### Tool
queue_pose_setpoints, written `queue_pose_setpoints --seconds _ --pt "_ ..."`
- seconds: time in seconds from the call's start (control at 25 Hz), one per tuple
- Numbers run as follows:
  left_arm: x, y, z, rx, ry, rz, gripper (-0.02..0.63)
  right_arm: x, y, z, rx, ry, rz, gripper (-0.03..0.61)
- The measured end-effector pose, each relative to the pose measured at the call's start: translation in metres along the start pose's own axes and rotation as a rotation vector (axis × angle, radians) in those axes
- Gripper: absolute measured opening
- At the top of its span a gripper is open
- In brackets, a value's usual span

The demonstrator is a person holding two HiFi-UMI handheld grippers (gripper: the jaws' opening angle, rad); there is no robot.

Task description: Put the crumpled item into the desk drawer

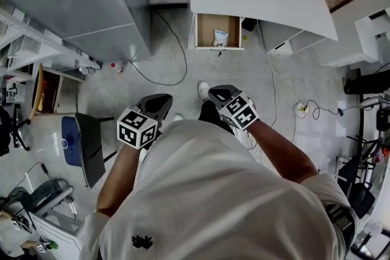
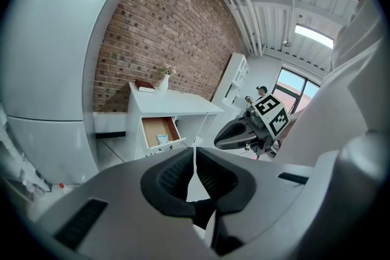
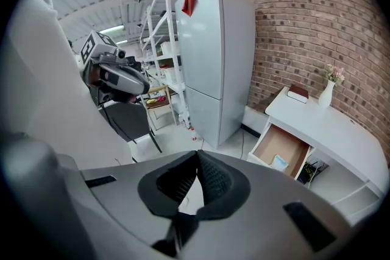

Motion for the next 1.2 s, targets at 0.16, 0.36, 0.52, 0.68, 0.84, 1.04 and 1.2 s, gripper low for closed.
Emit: queue_pose_setpoints --seconds 0.16,0.36,0.52,0.68,0.84,1.04,1.2 --pt "0.007 0.003 -0.002 0.002 -0.009 0.010 0.032 -0.003 0.004 0.001 0.011 0.003 0.002 0.029" --pt "0.016 0.003 -0.003 0.001 -0.027 0.021 0.032 -0.004 0.008 0.002 0.026 0.006 0.000 0.029" --pt "0.024 0.002 -0.005 -0.001 -0.036 0.027 0.032 -0.004 0.015 0.003 0.031 0.002 0.002 0.029" --pt "0.033 0.001 -0.010 0.002 -0.040 0.034 0.032 -0.005 0.022 0.005 0.032 -0.003 0.002 0.029" --pt "0.041 -0.003 -0.016 0.001 -0.041 0.038 0.031 -0.003 0.033 0.001 0.025 -0.009 0.003 0.029" --pt "0.051 -0.011 -0.028 0.004 -0.041 0.028 0.032 0.001 0.053 -0.008 0.014 -0.004 0.003 0.029" --pt "0.066 -0.017 -0.040 0.003 -0.043 0.009 0.032 0.003 0.075 -0.012 0.005 -0.005 -0.011 0.029"
Point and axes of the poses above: the fingertips, and each gripper's own axes: x forward along the fingers, y to its right, z out of its underside, the point moved 7 cm from there along -x, backward along the fingers, and after that the axes turned 6 degrees about y, right-handed, at the moved point
